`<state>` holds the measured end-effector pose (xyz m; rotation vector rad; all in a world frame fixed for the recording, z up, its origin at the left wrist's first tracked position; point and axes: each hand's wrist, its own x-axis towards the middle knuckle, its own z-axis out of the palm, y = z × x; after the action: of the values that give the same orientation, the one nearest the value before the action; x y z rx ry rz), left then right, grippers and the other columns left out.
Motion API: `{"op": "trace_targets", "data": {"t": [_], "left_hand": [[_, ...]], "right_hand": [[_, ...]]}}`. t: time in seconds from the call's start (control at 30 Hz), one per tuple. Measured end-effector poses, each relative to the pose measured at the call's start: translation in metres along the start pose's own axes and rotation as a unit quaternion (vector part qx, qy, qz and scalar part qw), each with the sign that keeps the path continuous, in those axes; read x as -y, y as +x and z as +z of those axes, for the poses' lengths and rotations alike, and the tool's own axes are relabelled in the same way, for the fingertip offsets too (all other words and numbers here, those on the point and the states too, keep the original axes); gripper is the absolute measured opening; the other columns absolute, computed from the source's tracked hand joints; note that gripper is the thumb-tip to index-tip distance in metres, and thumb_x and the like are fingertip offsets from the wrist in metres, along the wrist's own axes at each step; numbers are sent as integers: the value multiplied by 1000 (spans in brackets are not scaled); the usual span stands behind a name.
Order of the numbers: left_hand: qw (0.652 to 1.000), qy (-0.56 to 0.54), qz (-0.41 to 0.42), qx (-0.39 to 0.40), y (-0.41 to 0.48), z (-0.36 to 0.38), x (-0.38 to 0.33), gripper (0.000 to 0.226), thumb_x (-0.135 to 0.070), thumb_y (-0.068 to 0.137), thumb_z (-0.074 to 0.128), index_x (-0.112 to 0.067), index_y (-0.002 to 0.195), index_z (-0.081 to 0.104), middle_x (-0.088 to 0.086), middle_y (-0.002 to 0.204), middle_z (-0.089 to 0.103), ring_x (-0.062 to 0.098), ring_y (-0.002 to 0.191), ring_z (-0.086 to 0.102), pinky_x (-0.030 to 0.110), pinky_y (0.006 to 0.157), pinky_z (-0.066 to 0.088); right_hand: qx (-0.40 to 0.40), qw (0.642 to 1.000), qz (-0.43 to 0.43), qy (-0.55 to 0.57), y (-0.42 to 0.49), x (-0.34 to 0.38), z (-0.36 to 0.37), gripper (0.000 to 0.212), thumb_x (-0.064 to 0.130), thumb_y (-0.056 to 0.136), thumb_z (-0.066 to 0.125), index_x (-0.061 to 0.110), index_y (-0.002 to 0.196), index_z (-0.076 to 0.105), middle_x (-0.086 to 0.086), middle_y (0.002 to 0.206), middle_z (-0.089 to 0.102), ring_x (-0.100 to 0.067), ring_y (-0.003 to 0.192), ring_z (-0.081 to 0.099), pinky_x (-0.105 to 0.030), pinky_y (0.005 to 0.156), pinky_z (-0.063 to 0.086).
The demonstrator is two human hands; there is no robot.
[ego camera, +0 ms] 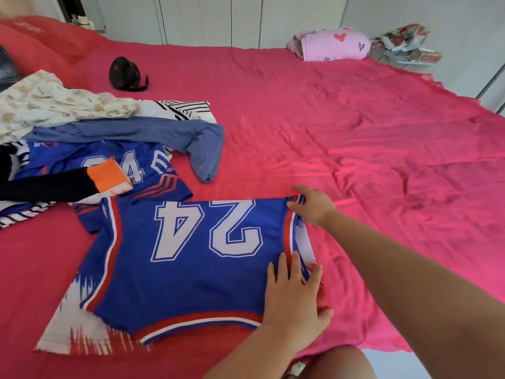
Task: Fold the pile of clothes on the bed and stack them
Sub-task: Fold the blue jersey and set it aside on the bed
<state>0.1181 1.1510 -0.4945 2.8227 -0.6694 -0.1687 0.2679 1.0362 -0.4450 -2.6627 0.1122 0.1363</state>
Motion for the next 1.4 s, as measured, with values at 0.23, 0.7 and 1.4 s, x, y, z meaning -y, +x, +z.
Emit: {"op": "trace_targets", "data": {"t": [0.23,0.7,1.4], "left_hand": [[993,-66,-6,-96,-3,-10,3,38,-36,85,51,-37,121,59,-1,128,60,23,120,54,40,100,43],[698,-610,-221,-302,-56,-105,122,23,-21,92,52,-37,90,69,-24,85,70,-5,82,64,12,72,49],[961,23,-260,-94,-148,-66,269,60,-58,93,19,-35,148,11,-2,158,1,20,145,-9,43,112,-15]], "right_hand": [[0,1000,-22,-19,8,4,9,37,12,86,58,16,123,60,-9,123,61,-25,118,50,-23,87,33],[-77,989,-127,-10,2,132,-24,41,3,77,58,15,115,63,-11,105,67,-28,100,59,-20,58,26],[97,946,-250,-183,-24,247,162,54,50,97,28,38,147,12,2,158,8,-27,145,0,-51,115,8]]}}
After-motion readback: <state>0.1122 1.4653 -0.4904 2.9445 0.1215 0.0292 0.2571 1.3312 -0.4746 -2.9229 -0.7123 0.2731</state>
